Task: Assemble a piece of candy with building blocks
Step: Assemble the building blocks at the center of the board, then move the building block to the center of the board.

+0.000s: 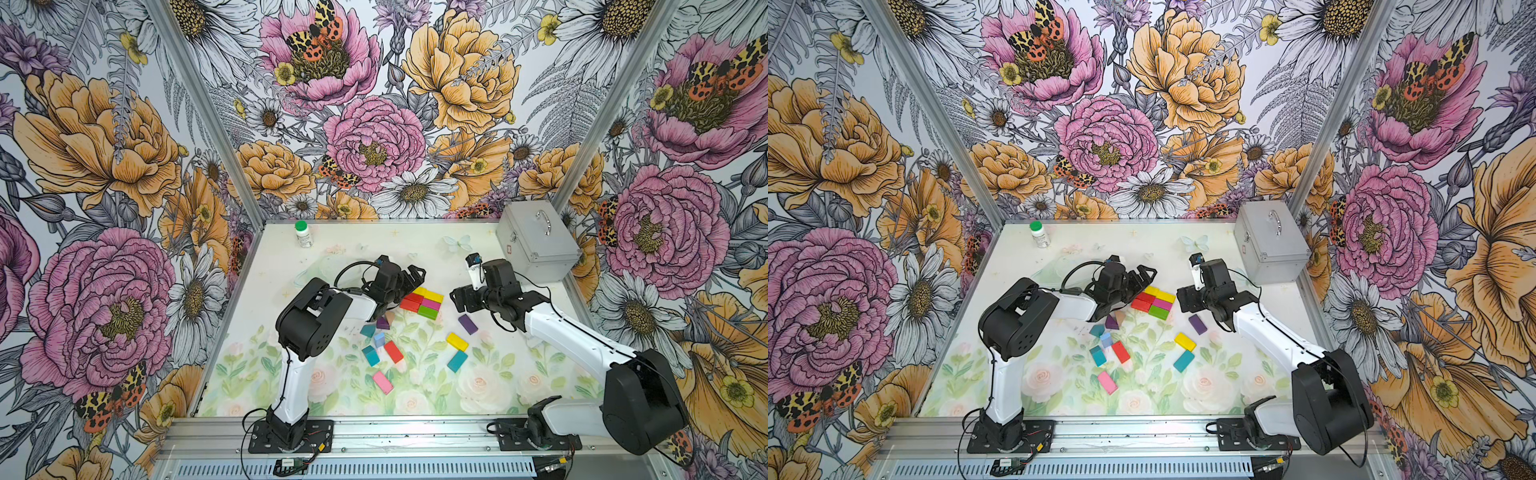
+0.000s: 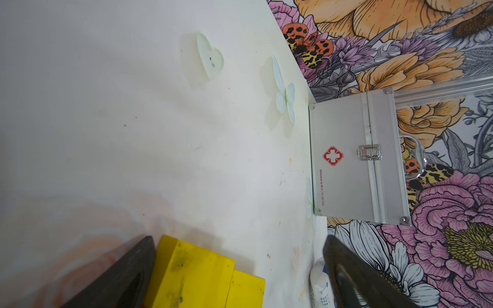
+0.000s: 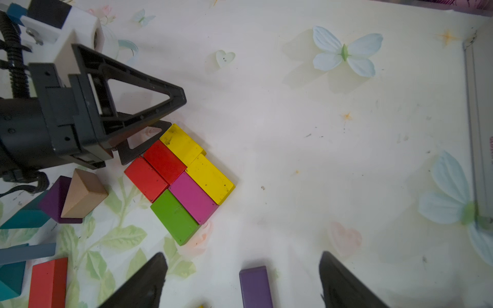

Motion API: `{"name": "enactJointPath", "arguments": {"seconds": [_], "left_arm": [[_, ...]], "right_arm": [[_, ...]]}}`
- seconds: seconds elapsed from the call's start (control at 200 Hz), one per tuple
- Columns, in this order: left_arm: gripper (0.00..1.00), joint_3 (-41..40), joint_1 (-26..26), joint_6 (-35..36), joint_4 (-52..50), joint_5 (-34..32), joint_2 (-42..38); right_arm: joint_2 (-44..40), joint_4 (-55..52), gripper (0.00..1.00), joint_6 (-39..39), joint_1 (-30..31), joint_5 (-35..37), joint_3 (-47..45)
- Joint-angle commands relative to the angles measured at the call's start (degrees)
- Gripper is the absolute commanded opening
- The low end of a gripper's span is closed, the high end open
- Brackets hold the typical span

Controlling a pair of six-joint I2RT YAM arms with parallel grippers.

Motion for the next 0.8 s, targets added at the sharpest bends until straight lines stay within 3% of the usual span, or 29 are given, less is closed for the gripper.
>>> {"name": "enactJointPath", "arguments": {"seconds": [0.0, 0.2, 0.32, 0.405, 0.585, 0.796], "left_arm": [[0.98, -1.65, -0.2, -0.77, -3.53, -1.93, 1.46], [0.99, -1.94, 1.25, 0.41, -3.49, -1.27, 0.67], [0.99, -3.22, 3.98, 5.16, -5.29, 0.42, -3.14], [0.99, -4.24, 5.27, 10.72, -9.81, 0.53, -8.44], [0.99, -3.47, 4.31, 24.83, -28.86, -2.01, -21.94], [0.99, -6.69, 3.61, 29.08, -37.48, 0.61, -28.72]], "right_arm": [[-1.5, 0.83, 0.9, 0.82, -0.43, 1.27, -0.65], [-1.66, 0.78, 0.9, 0.74, -0.73, 1.37, -1.4], [-2.5, -0.68, 0.9, 0.41, -0.87, 0.76, -1.82], [-3.51, -5.01, 0.9, -0.07, -0.87, 0.3, -0.65], [-9.27, -14.93, 0.91, -0.64, -0.66, 0.96, 0.88], [-8.17, -17.62, 0.92, 0.11, -0.65, 2.9, -0.85]]}}
